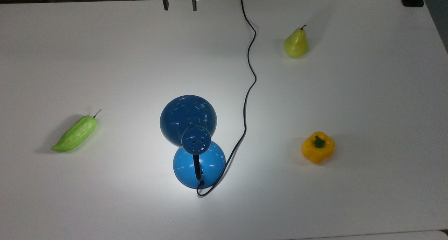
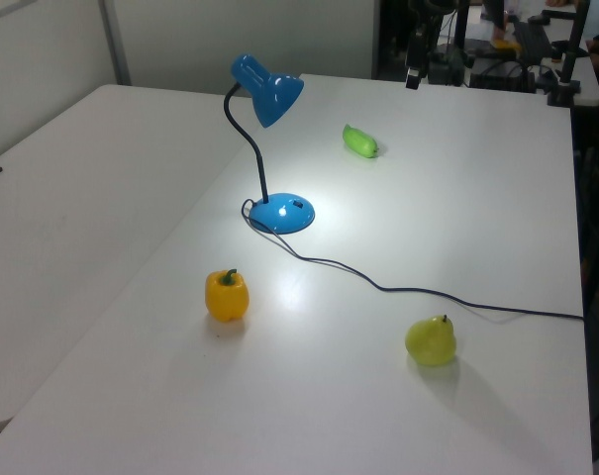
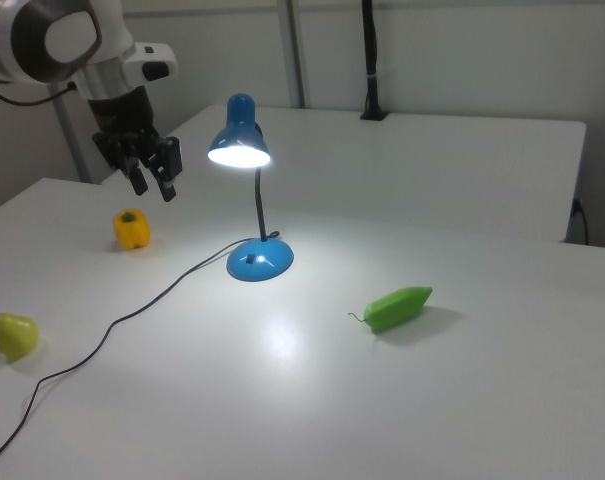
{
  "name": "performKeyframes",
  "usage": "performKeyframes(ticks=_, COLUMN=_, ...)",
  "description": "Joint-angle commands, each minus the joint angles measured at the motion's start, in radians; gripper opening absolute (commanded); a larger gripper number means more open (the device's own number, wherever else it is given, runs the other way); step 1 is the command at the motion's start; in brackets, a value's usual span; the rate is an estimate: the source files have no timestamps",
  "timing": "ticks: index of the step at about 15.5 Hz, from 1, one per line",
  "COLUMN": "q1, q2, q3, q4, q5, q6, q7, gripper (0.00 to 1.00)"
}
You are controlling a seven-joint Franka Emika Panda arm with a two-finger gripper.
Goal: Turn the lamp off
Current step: 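Move the gripper from its raised pose toward the blue lamp base, then lower the gripper over the switch on the blue lamp base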
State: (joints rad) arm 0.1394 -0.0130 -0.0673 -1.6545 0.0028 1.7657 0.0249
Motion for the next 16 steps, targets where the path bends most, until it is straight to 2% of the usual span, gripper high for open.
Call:
performKeyframes(ticks=1, q1=0.003, q2=0.001, q3=0.001, q4=-0.004, q5=0.019, q6=0.003, q7=-0.006, gripper=0.08)
performKeyframes(ticks=3, q1=0.003, q2=0.001, q3=0.015, q4=-0.013, q5=0.017, q6=0.012, q7=-0.011, gripper=0.00)
performKeyframes(ticks=11, q1=-0.015, q2=0.018, q3=0.023, q4=-0.039, q5=0.037, q6=0.052, q7=-0.072, gripper=0.00)
performKeyframes(ticks=13, q1=-0.015, q2=0.040, q3=0.023, q4=-0.053, q5=0.020, q6=0.057, q7=-0.082, gripper=0.00)
performKeyframes(ticks=16, q1=-0.015, q2=0.077, q3=0.021, q4=-0.070, q5=0.019, q6=0.153, q7=-0.083, gripper=0.00)
